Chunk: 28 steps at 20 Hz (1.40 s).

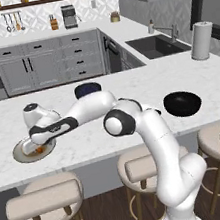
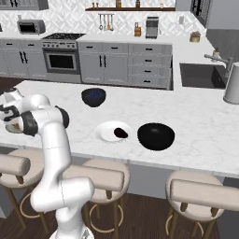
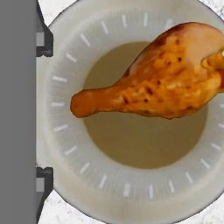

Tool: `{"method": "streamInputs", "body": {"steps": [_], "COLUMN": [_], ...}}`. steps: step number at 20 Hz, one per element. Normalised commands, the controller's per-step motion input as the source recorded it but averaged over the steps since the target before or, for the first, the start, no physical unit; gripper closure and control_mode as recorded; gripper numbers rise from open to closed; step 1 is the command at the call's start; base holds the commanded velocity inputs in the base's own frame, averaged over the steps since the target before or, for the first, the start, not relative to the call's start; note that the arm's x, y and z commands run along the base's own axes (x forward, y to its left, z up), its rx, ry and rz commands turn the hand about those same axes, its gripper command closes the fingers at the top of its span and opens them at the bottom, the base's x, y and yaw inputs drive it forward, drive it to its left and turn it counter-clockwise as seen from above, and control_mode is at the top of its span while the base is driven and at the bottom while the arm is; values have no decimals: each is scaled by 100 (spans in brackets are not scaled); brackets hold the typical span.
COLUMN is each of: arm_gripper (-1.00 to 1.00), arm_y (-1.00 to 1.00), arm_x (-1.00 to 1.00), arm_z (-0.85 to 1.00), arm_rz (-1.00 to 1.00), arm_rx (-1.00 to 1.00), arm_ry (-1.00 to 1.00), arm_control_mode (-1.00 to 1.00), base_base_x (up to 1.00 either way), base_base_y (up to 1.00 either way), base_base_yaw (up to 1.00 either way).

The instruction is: Pick the chicken drumstick and avocado from their plates and place them in the bowl. Then put the bowl in the fridge.

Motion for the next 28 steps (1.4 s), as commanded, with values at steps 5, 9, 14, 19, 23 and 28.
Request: {"method": "streamInputs", "body": {"steps": [5, 9, 14, 19, 23, 28], "arm_gripper": [-100, -100, -100, 100, 100, 100], "arm_y": [23, 9, 0, 0, -9, -24], "arm_x": [32, 23, 15, 0, -12, -2], "arm_z": [-28, -15, -17, -68, -68, -62], "arm_rz": [0, 0, 0, 0, 0, 0], "arm_rx": [-6, -1, 0, 0, 1, 12], "arm_ry": [6, 7, 3, 0, -8, -13], "arm_control_mode": [-100, -100, -100, -100, -100, -100], "base_base_x": [0, 0, 0, 0, 0, 0], "base_base_y": [0, 0, 0, 0, 0, 0], "base_base_yaw": [0, 0, 0, 0, 0, 0]}}
